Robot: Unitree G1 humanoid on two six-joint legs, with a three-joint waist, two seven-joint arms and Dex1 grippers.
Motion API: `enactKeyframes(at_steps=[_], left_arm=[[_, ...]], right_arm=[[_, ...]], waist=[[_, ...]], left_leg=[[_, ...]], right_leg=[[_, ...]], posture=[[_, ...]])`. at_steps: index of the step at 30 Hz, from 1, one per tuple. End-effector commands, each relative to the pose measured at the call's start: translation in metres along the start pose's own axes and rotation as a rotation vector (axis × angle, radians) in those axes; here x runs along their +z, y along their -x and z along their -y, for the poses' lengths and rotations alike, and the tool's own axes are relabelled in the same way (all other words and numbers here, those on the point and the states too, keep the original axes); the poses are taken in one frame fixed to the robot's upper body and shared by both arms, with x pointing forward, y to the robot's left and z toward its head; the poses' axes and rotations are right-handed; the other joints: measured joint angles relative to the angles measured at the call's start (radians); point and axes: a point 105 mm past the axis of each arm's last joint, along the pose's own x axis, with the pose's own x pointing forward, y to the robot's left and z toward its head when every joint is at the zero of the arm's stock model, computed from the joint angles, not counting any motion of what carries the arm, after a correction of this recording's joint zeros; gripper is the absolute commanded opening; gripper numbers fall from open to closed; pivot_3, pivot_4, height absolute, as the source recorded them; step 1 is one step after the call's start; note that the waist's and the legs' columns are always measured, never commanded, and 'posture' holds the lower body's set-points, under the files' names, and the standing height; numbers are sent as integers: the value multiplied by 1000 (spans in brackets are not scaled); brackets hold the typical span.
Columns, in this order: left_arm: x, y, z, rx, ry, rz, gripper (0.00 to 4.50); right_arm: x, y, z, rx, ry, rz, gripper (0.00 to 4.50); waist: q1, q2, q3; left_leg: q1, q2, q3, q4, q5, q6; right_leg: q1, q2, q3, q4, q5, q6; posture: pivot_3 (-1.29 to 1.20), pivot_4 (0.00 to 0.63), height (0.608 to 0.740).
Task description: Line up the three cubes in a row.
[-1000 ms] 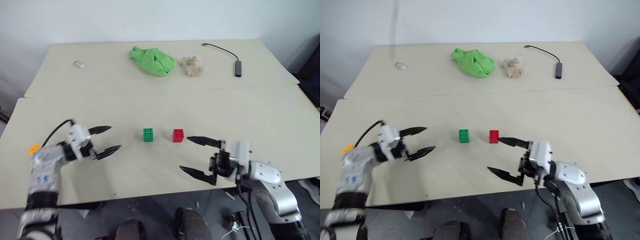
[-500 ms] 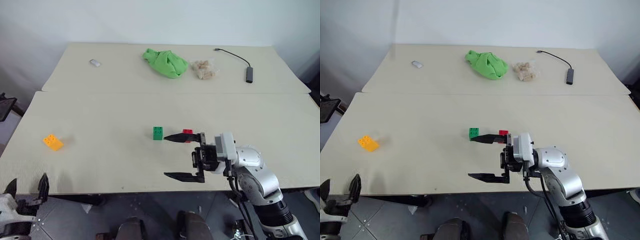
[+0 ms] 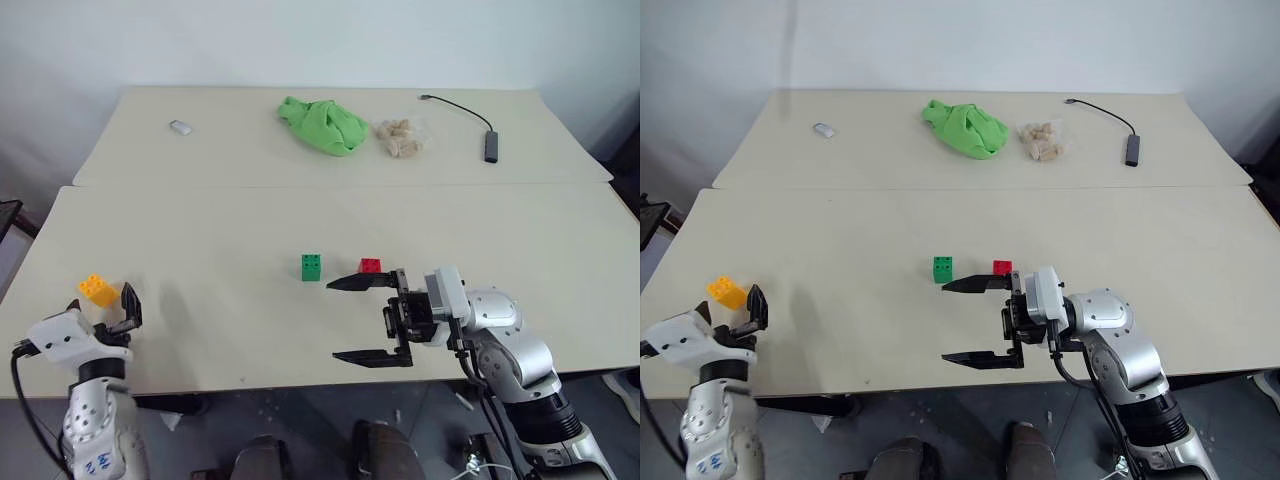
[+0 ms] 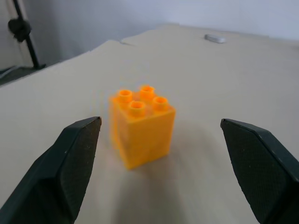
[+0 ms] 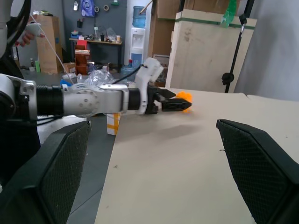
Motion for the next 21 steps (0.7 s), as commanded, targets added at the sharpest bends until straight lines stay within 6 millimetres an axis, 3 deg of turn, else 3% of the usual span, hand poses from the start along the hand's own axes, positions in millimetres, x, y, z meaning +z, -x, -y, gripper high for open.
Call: enactKeyframes(at_steps=[1, 8, 10, 16, 18, 19, 21], left_arm=[[11, -7, 12, 27, -9, 13, 4320], [16, -22, 16, 158, 34, -7, 4178], [12, -22, 17, 152, 43, -27, 3774], [5, -16, -1, 178, 18, -65, 1910], [22, -25, 9, 23, 45, 12, 1474], [32, -27, 24, -147, 63, 53, 1478], [44, -13, 55, -596, 0, 69, 1478]], right_arm=[[5, -1, -6, 19, 11, 3, 4500], [1, 2, -11, 5, -11, -23, 4500], [0, 3, -11, 0, -12, -27, 4500], [-1, 4, -10, -21, -8, -35, 4500], [-3, 6, -11, -39, -8, -43, 4500], [-4, 8, -11, -50, -7, -52, 4500], [-5, 16, -12, -77, -8, -80, 4500]], waist=[[1, 0, 0], [5, 0, 0], [4, 0, 0], [3, 0, 0], [4, 0, 0], [5, 0, 0], [5, 0, 0]], left_leg=[[0, 0, 0, 0, 0, 0], [0, 0, -1, 1, 0, 0], [0, 0, -1, 1, 0, 0], [0, 0, 0, 0, 0, 0], [0, 0, 0, 1, 0, 0], [0, 0, 0, 1, 0, 0], [-1, 1, -1, 1, 0, 0]], right_leg=[[0, 0, 0, 0, 0, 0], [1, 0, 0, -1, 0, 0], [1, 0, 0, -1, 0, 0], [1, 0, 0, -1, 0, 0], [1, 0, 0, -1, 0, 0], [1, 0, -1, -1, 0, 0], [0, 0, -1, -1, 0, 0]], posture=[[0, 150, 740], [0, 150, 740], [0, 150, 740], [0, 150, 740], [0, 150, 740], [0, 150, 740], [0, 150, 740]])
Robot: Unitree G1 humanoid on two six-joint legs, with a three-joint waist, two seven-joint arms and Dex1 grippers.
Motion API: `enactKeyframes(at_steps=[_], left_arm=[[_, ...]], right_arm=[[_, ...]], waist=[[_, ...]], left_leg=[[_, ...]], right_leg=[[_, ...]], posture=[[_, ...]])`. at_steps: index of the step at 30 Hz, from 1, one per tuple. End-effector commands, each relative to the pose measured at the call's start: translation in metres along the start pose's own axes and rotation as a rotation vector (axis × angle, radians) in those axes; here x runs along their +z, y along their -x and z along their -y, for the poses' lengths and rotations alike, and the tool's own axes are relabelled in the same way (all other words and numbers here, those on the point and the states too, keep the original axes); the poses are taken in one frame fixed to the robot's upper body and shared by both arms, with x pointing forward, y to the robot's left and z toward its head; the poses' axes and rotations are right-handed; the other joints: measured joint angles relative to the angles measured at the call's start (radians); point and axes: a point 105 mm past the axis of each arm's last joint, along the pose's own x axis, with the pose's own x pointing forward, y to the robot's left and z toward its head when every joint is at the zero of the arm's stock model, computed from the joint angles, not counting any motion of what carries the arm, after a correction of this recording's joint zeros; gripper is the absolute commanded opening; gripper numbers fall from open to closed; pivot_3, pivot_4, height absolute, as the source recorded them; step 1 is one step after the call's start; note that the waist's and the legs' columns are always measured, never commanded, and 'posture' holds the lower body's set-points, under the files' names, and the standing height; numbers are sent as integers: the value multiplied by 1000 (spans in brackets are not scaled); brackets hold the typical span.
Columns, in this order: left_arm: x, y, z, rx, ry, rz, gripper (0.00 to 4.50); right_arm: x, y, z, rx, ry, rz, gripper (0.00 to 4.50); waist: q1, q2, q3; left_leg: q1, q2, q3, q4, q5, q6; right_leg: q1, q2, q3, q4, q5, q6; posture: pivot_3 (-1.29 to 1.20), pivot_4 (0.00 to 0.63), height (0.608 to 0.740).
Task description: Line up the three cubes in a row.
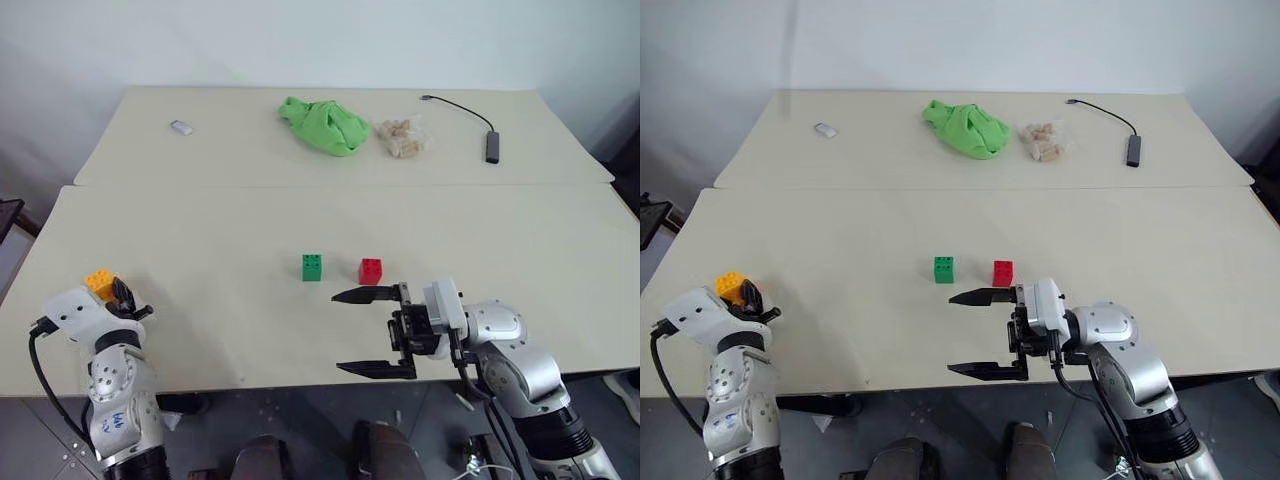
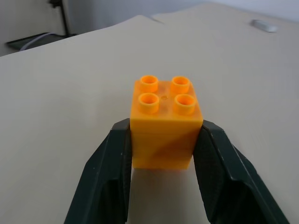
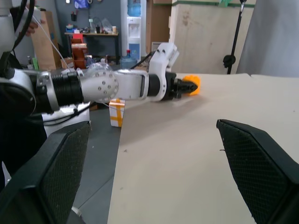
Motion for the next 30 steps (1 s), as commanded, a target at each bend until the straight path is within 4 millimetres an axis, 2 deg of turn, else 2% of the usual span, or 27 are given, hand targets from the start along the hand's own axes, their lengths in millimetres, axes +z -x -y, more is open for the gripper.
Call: enactKeyframes(at_steps=[1, 3, 6, 9, 12, 19, 25, 27, 30], left_arm=[[28, 20, 51, -690, -96, 52, 1478], [24, 28, 60, -940, -164, -20, 1478], [8, 23, 72, -1299, -367, -165, 1478], [3, 7, 96, -1532, -429, -211, 1478], [-4, -4, 112, -1690, -506, -248, 1478], [-13, -14, 133, -1813, -545, -286, 1478], [-17, -24, 143, -1738, -539, -263, 1478], [-14, -27, 144, -1708, -548, -222, 2233], [-11, -24, 131, -1729, -555, -247, 3144]], right_arm=[[7, 13, -1, -40, 52, -37, 4500], [6, 21, -1, -65, 50, -66, 4500], [1, 34, 1, -112, 52, -111, 4500], [0, 39, 1, -142, 57, -131, 4500], [1, 42, -1, -164, 60, -142, 4500], [4, 47, -12, -236, 60, -168, 4500], [4, 48, -17, -270, 51, -175, 4500], [3, 47, -18, -270, 43, -175, 4500], [4, 50, -17, -265, 33, -176, 4500]], waist=[[0, 0, 0], [0, 3, 1], [4, 5, 2], [12, 6, 2], [8, 6, 2], [-25, 4, 2], [-27, 4, 2], [-25, 4, 2], [-26, 3, 3]], left_leg=[[0, 0, 1, 0, 0, 0], [-1, 0, 3, 0, -1, -1], [-1, 0, 6, 0, -1, -1], [-2, 0, 7, -1, 0, -2], [-2, 0, 9, -1, 0, -2], [-2, 0, 14, -11, -1, -2], [-2, -1, 14, -11, -1, -2], [-2, -1, 14, -10, -1, -2], [-2, -1, 13, -8, -1, -2]], right_leg=[[-1, 0, 0, 0, 0, 0], [-3, 0, 0, 1, -1, -1], [-4, 0, 0, 0, -1, -2], [-6, 1, 0, 1, -1, -2], [-7, 1, 0, 1, -1, -1], [-11, 1, -4, -2, 0, 1], [-10, 1, -4, -3, 1, 2], [-10, 1, -4, -3, 1, 2], [-10, 1, -4, -3, 1, 2]], posture=[[0, 150, 740], [0, 150, 740], [0, 150, 740], [0, 150, 740], [0, 150, 740], [0, 150, 740], [0, 150, 740], [0, 150, 740], [0, 150, 740]])
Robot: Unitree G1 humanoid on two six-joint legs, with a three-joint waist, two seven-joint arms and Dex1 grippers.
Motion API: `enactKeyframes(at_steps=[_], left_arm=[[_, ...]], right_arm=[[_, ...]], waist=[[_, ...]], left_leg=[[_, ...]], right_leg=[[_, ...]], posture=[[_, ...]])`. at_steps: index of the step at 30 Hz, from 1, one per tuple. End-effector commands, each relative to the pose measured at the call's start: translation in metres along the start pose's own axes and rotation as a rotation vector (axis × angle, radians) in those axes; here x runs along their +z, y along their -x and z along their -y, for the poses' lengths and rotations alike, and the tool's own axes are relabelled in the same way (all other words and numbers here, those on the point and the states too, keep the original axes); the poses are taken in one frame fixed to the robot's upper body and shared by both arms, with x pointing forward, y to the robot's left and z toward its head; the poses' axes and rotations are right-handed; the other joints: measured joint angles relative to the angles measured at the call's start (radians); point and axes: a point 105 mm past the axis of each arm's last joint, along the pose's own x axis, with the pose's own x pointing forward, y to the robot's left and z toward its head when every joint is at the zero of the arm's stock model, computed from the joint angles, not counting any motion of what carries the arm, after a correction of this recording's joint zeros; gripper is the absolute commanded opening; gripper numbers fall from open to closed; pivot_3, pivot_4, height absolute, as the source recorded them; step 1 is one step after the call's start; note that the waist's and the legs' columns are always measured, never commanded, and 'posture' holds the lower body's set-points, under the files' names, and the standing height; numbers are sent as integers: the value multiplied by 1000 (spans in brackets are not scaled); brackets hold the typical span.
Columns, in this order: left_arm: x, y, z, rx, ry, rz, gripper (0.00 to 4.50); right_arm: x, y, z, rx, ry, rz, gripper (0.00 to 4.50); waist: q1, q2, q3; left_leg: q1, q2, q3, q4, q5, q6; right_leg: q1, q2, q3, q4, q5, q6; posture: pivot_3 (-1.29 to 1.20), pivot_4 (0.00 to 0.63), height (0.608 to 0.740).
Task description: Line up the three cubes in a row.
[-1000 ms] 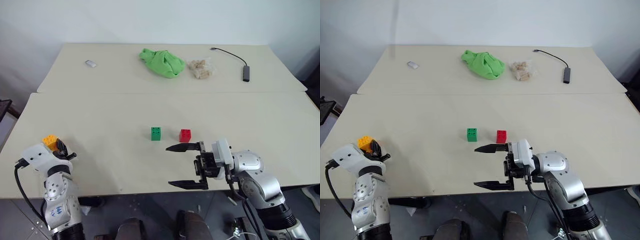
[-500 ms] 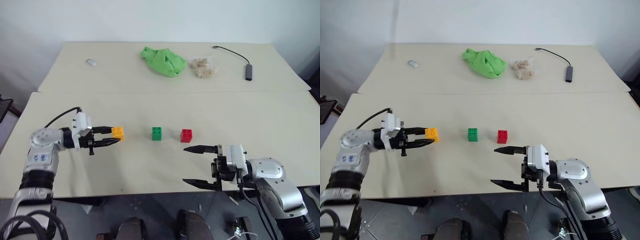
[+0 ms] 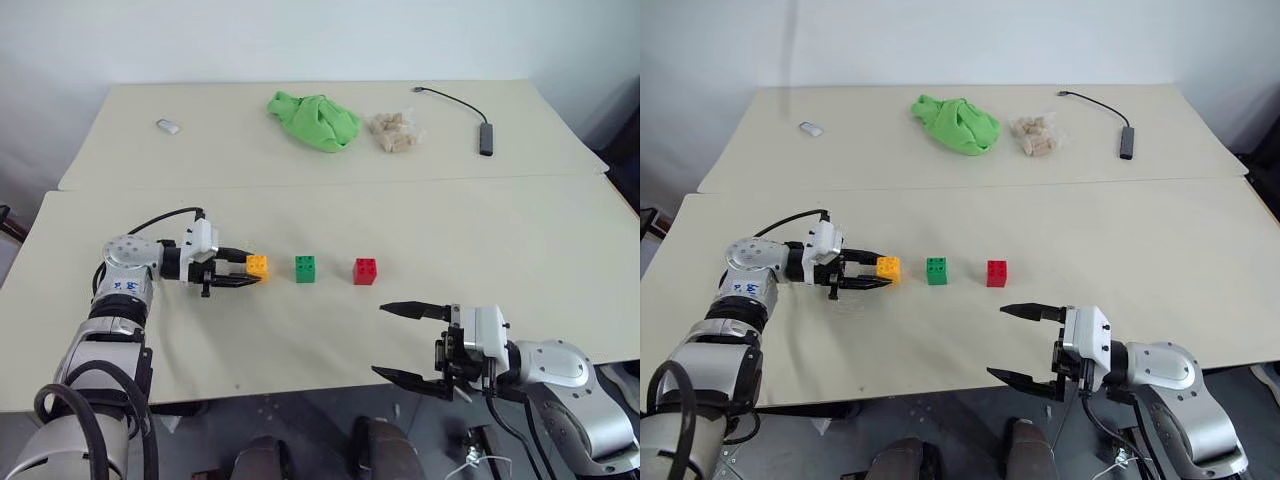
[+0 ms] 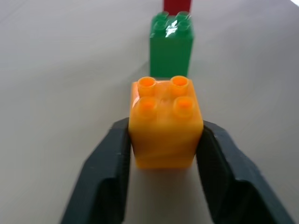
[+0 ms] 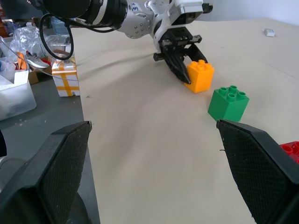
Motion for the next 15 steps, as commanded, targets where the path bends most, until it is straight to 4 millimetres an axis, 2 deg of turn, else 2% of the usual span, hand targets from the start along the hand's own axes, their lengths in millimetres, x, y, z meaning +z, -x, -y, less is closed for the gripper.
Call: enactKeyframes(at_steps=[1, 4, 7, 9, 11, 15], left_arm=[[3, 22, 2, -6, -2, -1, 3457], [8, 49, 3, 32, 50, 24, 4397], [14, 74, 3, 116, 74, 27, 4397], [21, 98, 4, 214, 80, 16, 4397], [29, 114, 8, 276, 62, 6, 4397], [40, 123, 10, 327, 45, 13, 4397]], right_arm=[[11, 6, 4, 2, 31, 10, 4500], [15, 18, 17, 2, 41, -10, 4500], [19, 36, 35, -17, 51, -51, 4500], [25, 56, 56, -43, 74, -103, 4500], [31, 70, 73, -64, 101, -127, 4500], [39, 79, 89, -53, 141, -148, 4500]], waist=[[-1, 0, 0], [-9, 0, 0], [-6, -1, 0], [-5, -1, 1], [-4, 0, 1], [11, 0, 1]], left_leg=[[0, 0, 0, 0, 0, 0], [0, 0, 0, -1, 0, 0], [1, 0, 0, 0, 0, 0], [1, 1, 0, 0, 0, 0], [1, 1, 0, 0, 0, 0], [1, 1, -1, 2, 0, 0]], right_leg=[[0, 0, 0, 0, 0, 0], [-1, 0, 0, 1, 0, 0], [-1, 0, 1, 2, 0, 0], [-1, 0, 1, 2, 0, 0], [-1, 0, 2, 2, 0, 0], [0, 0, 2, 4, 0, 0]], posture=[[0, 150, 740], [0, 150, 740], [0, 150, 740], [0, 150, 740], [0, 150, 740], [0, 150, 740]])
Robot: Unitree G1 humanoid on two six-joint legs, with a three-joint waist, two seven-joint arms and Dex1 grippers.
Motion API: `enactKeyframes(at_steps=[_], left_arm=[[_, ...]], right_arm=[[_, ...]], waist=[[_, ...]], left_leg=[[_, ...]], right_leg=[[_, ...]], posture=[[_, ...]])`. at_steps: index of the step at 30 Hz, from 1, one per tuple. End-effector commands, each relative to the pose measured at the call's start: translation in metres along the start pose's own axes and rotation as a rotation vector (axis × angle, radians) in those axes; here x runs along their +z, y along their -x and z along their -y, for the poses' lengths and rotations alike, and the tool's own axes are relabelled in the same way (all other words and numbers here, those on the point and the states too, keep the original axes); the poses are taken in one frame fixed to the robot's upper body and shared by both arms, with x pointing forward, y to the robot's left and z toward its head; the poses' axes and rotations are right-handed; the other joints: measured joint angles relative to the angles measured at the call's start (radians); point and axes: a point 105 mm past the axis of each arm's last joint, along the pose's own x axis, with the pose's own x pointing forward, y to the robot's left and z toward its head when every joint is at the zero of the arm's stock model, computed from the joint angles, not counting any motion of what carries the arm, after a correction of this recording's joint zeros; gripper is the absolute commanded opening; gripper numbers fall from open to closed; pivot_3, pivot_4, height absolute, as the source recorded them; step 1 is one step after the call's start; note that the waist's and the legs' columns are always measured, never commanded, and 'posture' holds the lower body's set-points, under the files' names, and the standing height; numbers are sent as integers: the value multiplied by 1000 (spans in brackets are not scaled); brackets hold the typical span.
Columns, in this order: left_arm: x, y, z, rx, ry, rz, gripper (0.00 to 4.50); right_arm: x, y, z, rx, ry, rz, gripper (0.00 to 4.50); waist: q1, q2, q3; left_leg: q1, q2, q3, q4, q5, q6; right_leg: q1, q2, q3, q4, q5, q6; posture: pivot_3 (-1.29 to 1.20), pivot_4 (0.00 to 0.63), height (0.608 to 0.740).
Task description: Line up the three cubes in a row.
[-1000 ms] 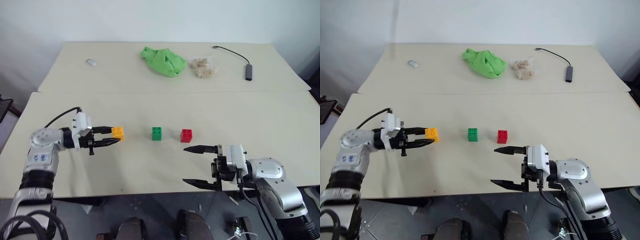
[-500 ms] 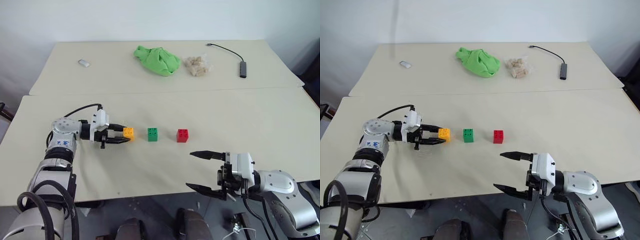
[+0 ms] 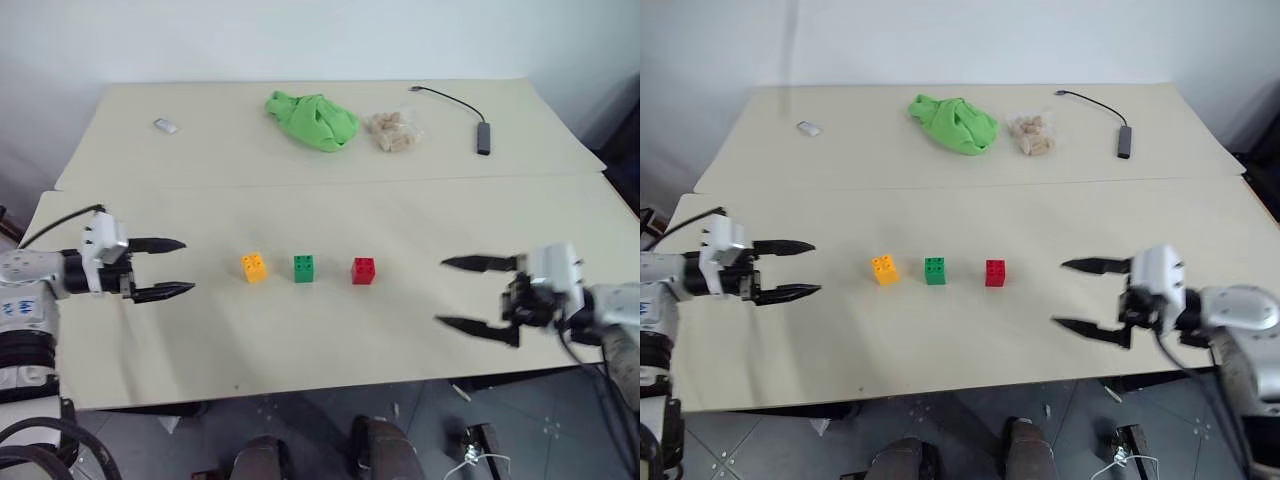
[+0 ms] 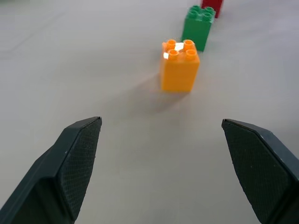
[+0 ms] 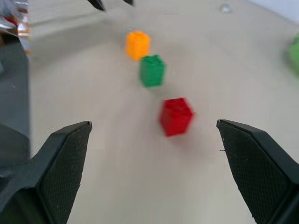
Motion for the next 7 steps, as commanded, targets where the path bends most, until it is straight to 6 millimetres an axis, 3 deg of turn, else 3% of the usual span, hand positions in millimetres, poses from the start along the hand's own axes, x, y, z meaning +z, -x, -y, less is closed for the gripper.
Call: enactKeyframes(at_steps=[1, 7], left_arm=[[20, 5, -2, 31, -46, 45, 4397], [31, 1, -15, 134, -53, 94, 4397]], right_arm=[[5, 6, 7, 24, 40, 2, 4500], [9, -3, 22, 44, 93, 20, 4500]], waist=[[9, 0, 0], [14, 1, 1]], left_leg=[[0, 0, 0, 0, 0, 0], [0, 0, 2, 4, 0, 0]], right_leg=[[0, 0, 0, 0, 0, 0], [0, 0, 1, 1, 0, 0]], posture=[[0, 150, 740], [0, 150, 740]])
